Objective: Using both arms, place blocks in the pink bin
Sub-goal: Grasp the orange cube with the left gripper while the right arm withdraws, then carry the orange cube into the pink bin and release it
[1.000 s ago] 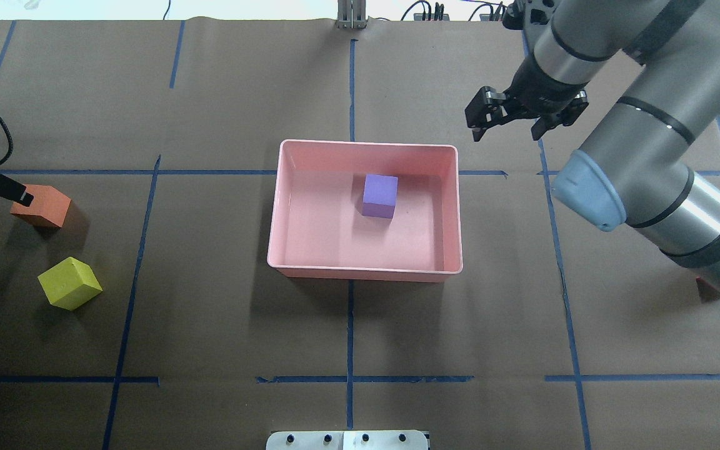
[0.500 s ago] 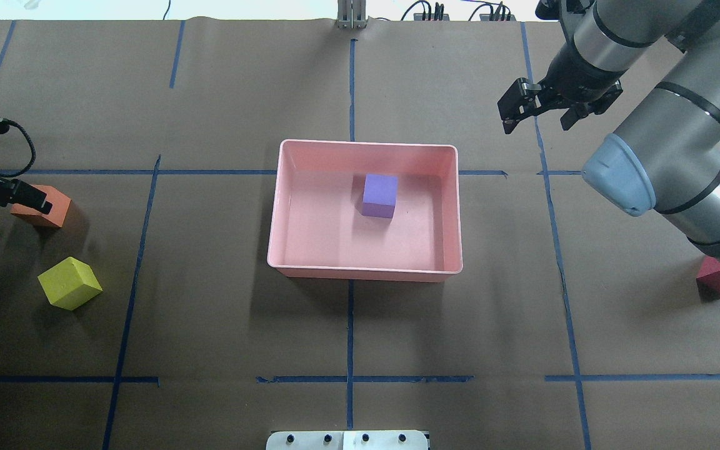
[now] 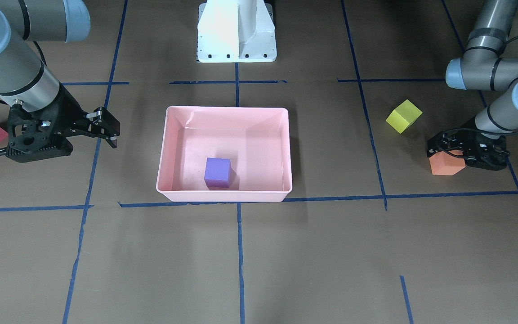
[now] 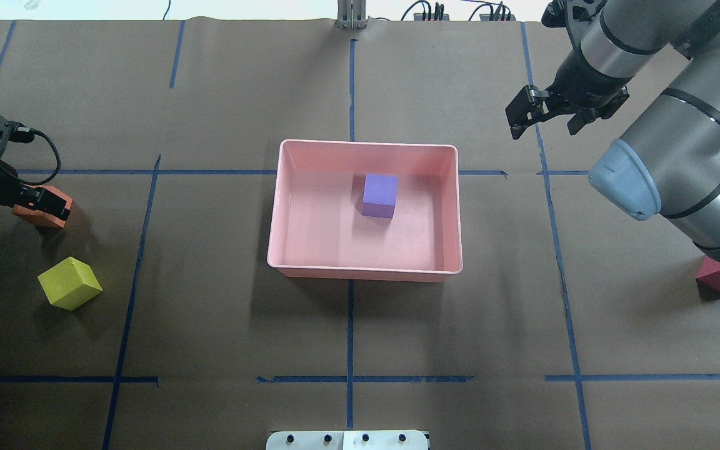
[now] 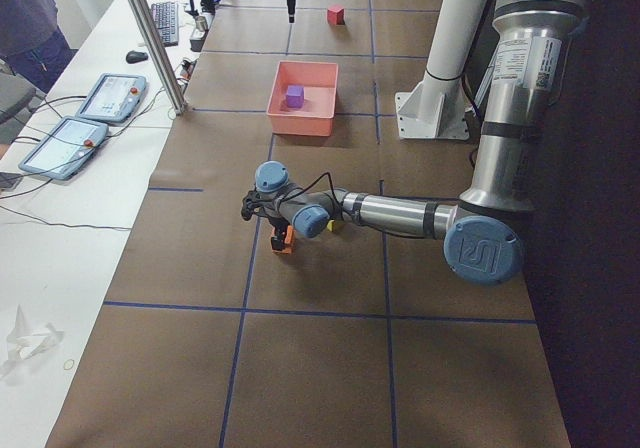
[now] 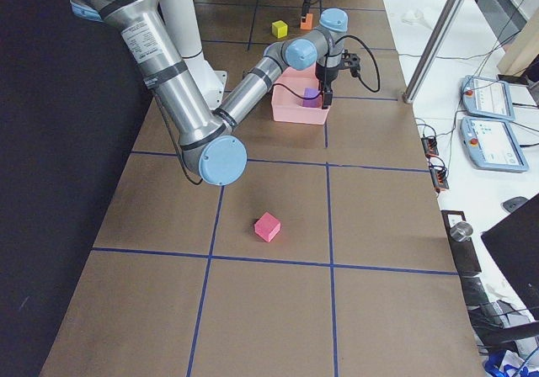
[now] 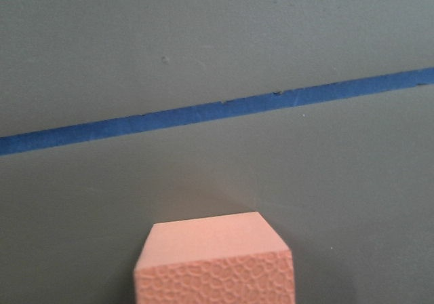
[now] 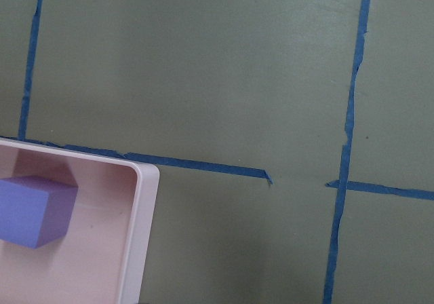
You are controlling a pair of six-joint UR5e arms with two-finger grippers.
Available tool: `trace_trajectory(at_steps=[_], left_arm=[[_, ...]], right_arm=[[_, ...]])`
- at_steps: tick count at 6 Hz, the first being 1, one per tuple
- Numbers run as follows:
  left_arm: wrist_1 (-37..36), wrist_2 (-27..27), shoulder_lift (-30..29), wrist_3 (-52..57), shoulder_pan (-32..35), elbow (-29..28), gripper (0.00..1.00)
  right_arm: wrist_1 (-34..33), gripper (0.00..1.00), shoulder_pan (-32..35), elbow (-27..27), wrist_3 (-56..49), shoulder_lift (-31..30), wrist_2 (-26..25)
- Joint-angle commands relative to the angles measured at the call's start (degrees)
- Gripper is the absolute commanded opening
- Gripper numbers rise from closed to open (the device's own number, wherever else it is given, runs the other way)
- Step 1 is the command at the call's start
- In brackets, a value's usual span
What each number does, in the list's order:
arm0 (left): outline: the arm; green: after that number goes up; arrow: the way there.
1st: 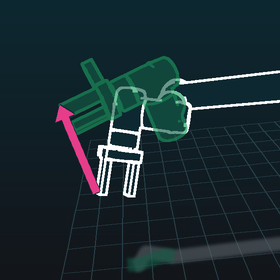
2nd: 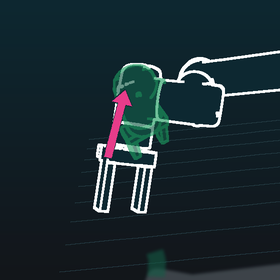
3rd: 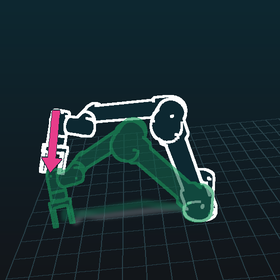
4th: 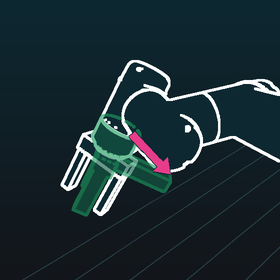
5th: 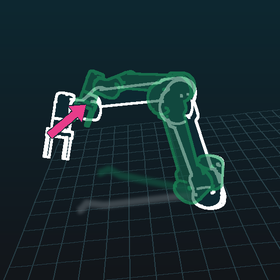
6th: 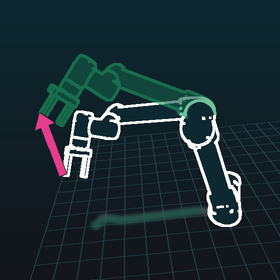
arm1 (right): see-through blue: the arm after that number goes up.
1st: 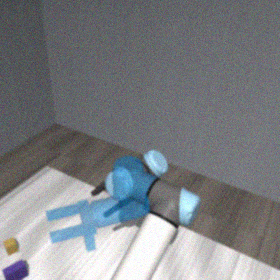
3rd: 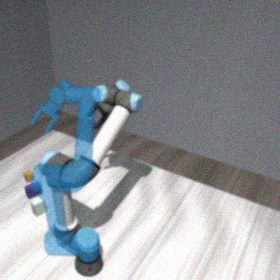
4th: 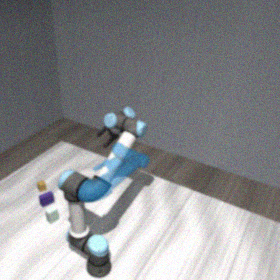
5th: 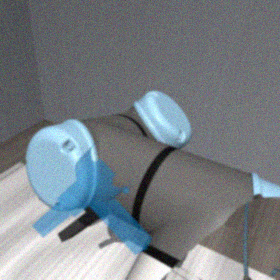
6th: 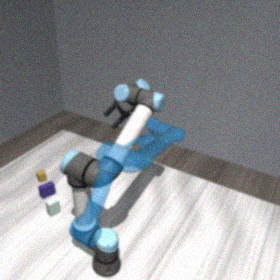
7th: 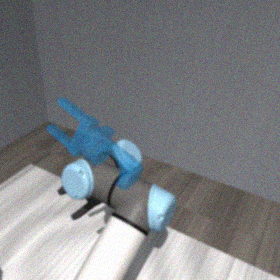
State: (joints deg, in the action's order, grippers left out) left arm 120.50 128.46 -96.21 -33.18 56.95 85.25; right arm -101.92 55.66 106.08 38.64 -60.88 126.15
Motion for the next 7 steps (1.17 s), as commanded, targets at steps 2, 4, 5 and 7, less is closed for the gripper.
trace_trajectory(at_steps=[2,4,5,7], left_arm=[[-0.61,-1.01,-1.51,-0.56,-0.18,2.88,0.42],[-3.49,-0.84,-6.58,-4.58,2.37,3.69,0.42],[-10.39,-0.93,-8.97,-5.48,2.55,8.05,0.43],[-33.03,-1.1,-21.75,-14.93,1.77,17.99,0.46]], right_arm=[[0.05,1.0,0.06,-0.09,-2.87,-0.81,0.15],[0.23,1.0,0.93,0.0,-6.62,-2.47,0.15],[0.32,1.0,2.68,1.48,-12.13,-6.23,0.67],[0.32,1.0,9.69,4.56,-27.74,-16.14,3.66]])
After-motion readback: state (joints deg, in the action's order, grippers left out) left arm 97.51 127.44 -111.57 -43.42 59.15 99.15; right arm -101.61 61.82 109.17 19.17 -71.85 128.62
